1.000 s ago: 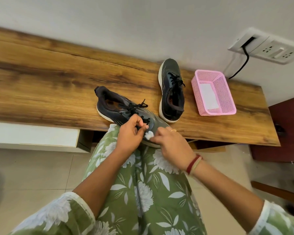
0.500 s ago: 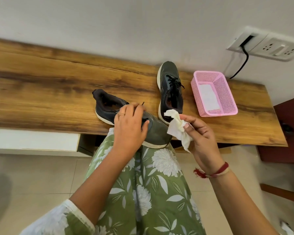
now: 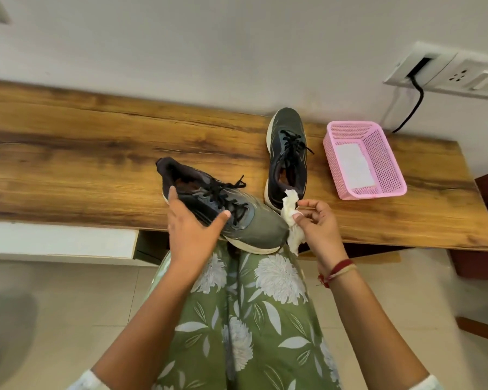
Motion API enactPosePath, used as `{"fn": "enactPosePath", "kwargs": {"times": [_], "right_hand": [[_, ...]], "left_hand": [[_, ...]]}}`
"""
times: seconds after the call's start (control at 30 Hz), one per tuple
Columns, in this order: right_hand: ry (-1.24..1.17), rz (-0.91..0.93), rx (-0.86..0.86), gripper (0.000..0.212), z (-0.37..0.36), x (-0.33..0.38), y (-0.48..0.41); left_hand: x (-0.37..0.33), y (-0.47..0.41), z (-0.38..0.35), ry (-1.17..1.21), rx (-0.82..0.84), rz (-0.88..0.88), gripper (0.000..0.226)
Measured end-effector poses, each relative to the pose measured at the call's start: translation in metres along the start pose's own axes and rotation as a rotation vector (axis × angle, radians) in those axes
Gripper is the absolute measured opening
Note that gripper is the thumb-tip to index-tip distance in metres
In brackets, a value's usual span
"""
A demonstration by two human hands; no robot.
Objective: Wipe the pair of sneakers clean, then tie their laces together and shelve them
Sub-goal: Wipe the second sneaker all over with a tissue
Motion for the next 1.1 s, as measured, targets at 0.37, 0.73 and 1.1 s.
{"fn": "enactPosePath", "kwargs": {"times": [0.37,0.73,1.1], "right_hand": [[0.177,0.058,0.072,0.02,-0.018,0.001,0.027],[0.031,0.037,0.19,0.033,-0.026,0.013,0.036],[0.827,0.497,0.404,0.028,-0.073,0.021,0.029]], "left_hand": [[-0.015,-0.019,-0.029,-0.02,0.011,0.01,0.133],[-0.011,-0.056,-0.035,0.058,0.522,-0.144,0.108],[0.003,-0.029,-0.058,0.01,0.137,0.039,0.09]]}}
Point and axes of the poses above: each hand's wrist, its own y-axis away from the middle knuckle, its own z-axis out of the back of the hand, x = y × z, the point moved 6 cm from there along -y, towards the middle knuckle, and after that the axes turned 13 degrees about z, right-handed, at the moved point
